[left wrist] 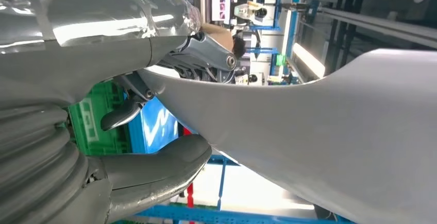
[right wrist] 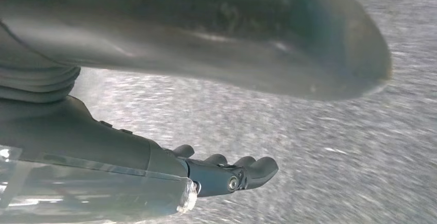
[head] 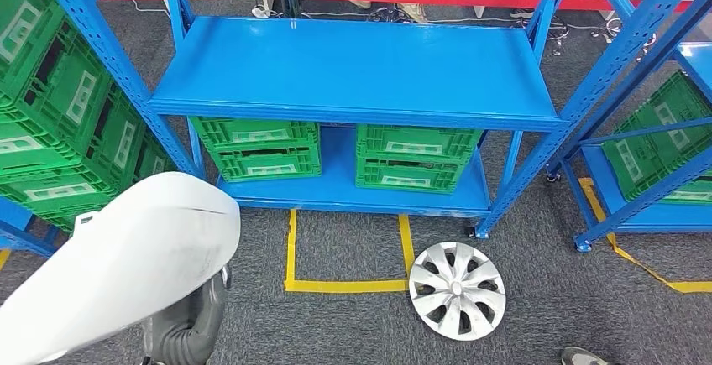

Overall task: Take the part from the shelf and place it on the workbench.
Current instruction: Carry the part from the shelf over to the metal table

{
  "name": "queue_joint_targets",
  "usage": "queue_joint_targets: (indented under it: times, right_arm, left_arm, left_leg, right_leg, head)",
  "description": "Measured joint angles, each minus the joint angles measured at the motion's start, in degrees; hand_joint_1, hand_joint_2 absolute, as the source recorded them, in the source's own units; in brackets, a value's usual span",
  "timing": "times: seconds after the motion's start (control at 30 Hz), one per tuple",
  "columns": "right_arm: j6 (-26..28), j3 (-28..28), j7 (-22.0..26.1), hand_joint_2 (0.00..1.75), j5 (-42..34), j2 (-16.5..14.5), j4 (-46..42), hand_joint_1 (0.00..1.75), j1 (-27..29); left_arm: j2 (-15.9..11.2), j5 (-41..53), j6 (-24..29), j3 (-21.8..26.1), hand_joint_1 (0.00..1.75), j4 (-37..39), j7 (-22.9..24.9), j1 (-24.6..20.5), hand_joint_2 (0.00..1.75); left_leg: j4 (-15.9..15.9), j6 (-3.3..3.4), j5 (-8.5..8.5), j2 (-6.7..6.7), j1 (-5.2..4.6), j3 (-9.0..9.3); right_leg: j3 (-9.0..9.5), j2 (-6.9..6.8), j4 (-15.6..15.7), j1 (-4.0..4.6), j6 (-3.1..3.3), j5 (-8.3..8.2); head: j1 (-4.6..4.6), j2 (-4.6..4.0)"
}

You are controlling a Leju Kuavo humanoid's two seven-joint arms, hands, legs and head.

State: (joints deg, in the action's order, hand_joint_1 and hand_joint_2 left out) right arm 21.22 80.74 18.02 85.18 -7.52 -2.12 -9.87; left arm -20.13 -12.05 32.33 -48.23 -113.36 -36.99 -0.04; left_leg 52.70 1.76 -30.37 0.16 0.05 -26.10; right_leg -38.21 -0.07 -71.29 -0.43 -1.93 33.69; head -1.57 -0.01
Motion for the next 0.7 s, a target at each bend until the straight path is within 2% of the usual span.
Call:
queue_joint_targets:
  times: [0.03,0.1,0.13,0.17,0.27,0.33,0.37,0.43,0.47,0.5,0.53,0.57,0.63,0.67,0.7]
  right_arm:
    - [-0.07,0.0,1.34,0.0,-0.94,0.13,0.0,0.0,-0.07]
    - [-0.26,-0.01,3.71,0.0,-2.57,0.33,0.0,0.0,-0.27]
    - [-0.32,-0.02,4.63,0.0,-3.04,0.39,0.0,0.0,-0.41]
    - [-0.33,-0.02,5.23,0.0,-3.21,0.4,0.0,0.0,-0.56]
    - [-0.1,-0.01,5.85,0.0,-3.34,0.42,-0.02,0.0,-0.81]
    - [0.48,-0.02,5.93,0.0,-2.97,0.42,-0.04,0.0,-0.95]
    - [0.87,-0.02,5.94,0.0,-2.65,0.41,-0.04,0.0,-1.03]
    - [1.75,0.0,5.95,0.0,-2.01,0.4,-0.03,0.0,-1.04]
    - [2.21,0.01,5.95,0.0,-1.78,0.41,-0.03,0.0,-1.0]
    - [2.63,0.01,5.96,0.0,-1.62,0.43,-0.02,0.0,-0.96]
    - [2.97,0.01,5.96,0.0,-1.54,0.46,-0.02,0.0,-0.95]
    - [3.24,0.01,5.97,0.0,-1.52,0.49,-0.01,0.0,-0.97]
    - [3.53,0.01,6.0,0.0,-1.52,0.56,0.01,0.0,-1.0]
    - [3.63,0.01,6.04,0.0,-1.53,0.62,0.02,0.0,-0.99]
    - [3.7,0.01,6.1,0.0,-1.53,0.67,0.02,0.0,-0.97]
  left_arm:
    - [0.0,-0.05,0.02,0.01,1.75,0.17,0.05,-0.03,1.75]
    - [0.01,-0.47,0.21,0.09,1.75,0.53,0.21,-0.08,1.75]
    - [0.01,-0.89,0.31,0.18,1.75,0.72,0.26,-0.1,1.75]
    - [0.01,-1.41,0.34,0.3,1.75,0.91,0.26,-0.1,1.75]
    - [0.01,-2.53,0.44,0.68,1.75,1.55,0.16,-0.03,1.75]
    - [0.03,-3.56,0.68,1.03,1.75,1.97,0.14,0.06,1.75]
    - [0.05,-4.41,0.74,1.26,1.75,2.23,0.1,0.15,1.75]
    - [0.23,-6.39,-0.08,2.01,1.75,2.96,0.03,0.78,1.75]
    - [0.43,-7.14,-1.02,2.63,1.75,3.38,0.0,1.4,1.75]
    - [0.73,-7.51,-2.32,3.44,1.75,3.77,-0.01,2.13,1.75]
    - [1.07,-7.42,-3.67,4.35,1.75,4.09,-0.01,2.79,1.75]
    - [1.4,-6.89,-4.84,5.28,1.75,4.34,-0.02,3.3,1.75]
    - [2.05,-5.28,-6.12,6.88,1.75,4.72,-0.02,3.78,1.75]
    - [2.38,-4.54,-6.25,7.53,1.75,4.83,-0.02,3.91,1.75]
    - [2.66,-4.01,-6.15,8.07,1.75,4.88,-0.02,4.02,1.75]
  left_leg:
    - [0.24,-0.12,-0.07,0.01,0.06,-0.02]
    - [0.72,-0.6,-0.31,-0.08,0.12,-0.09]
    - [1.02,-0.94,-0.39,-0.16,0.11,-0.29]
    - [1.28,-1.26,-0.41,-0.23,0.07,-0.6]
    - [1.84,-2.17,-0.53,-0.33,0.15,-1.4]
    - [4.33,-2.67,-2.52,-0.3,0.35,-2.61]
    - [7.38,-2.86,-4.39,-0.28,0.44,-4.04]
    - [15.41,-3.06,-8.03,-0.27,0.49,-7.88]
    - [18.21,-3.1,-8.75,-0.24,0.48,-9.27]
    - [18.98,-3.1,-8.3,-0.16,0.48,-9.7]
    - [17.44,-3.02,-6.75,0.1,0.48,-9.01]
    - [14.04,-2.92,-4.49,0.73,0.47,-7.36]
    - [6.88,-2.71,-1.48,3.35,0.21,-3.96]
    - [4.74,-2.5,-0.91,4.3,0.07,-3.11]
    - [4.0,-2.28,-0.99,4.63,-0.12,-3.0]
  right_leg:
    - [1.56,-0.01,2.53,-0.23,-0.13,-1.66]
    - [5.88,0.05,10.54,-0.44,-0.13,-4.89]
    - [7.56,0.1,13.9,-0.42,0.08,-5.76]
    - [8.21,0.17,15.42,-0.32,0.41,-5.73]
    - [7.89,0.12,15.82,-0.19,1.67,-5.52]
    - [7.69,-0.14,16.06,-0.24,2.48,-5.88]
    - [7.56,-0.33,16.13,-0.2,2.81,-6.03]
    - [7.24,-0.65,16.1,0.05,3.15,-6.16]
    - [7.11,-0.88,16.04,0.17,3.22,-6.2]
    - [7.02,-1.12,15.94,0.26,3.24,-6.21]
    - [6.95,-1.39,15.78,0.32,3.22,-6.19]
    - [6.92,-1.69,15.56,0.35,3.14,-6.12]
    - [6.8,-2.3,14.98,0.62,2.77,-5.88]
    - [6.7,-2.72,14.72,0.79,2.53,-5.79]
    - [6.62,-3.23,14.55,0.94,2.31,-5.75]
  head:
    - [-0.08,0.0]
    - [-0.16,-0.01]
    - [-0.2,-0.01]
    - [-0.19,-0.01]
    - [0.1,0.0]
    - [0.58,-0.01]
    - [0.93,-0.01]
    - [1.62,0.0]
    - [1.79,0.0]
    - [1.9,0.0]
    - [1.98,0.0]
    - [2.1,0.0]
    - [2.57,0.0]
    - [2.77,-0.01]
    - [2.84,-0.01]
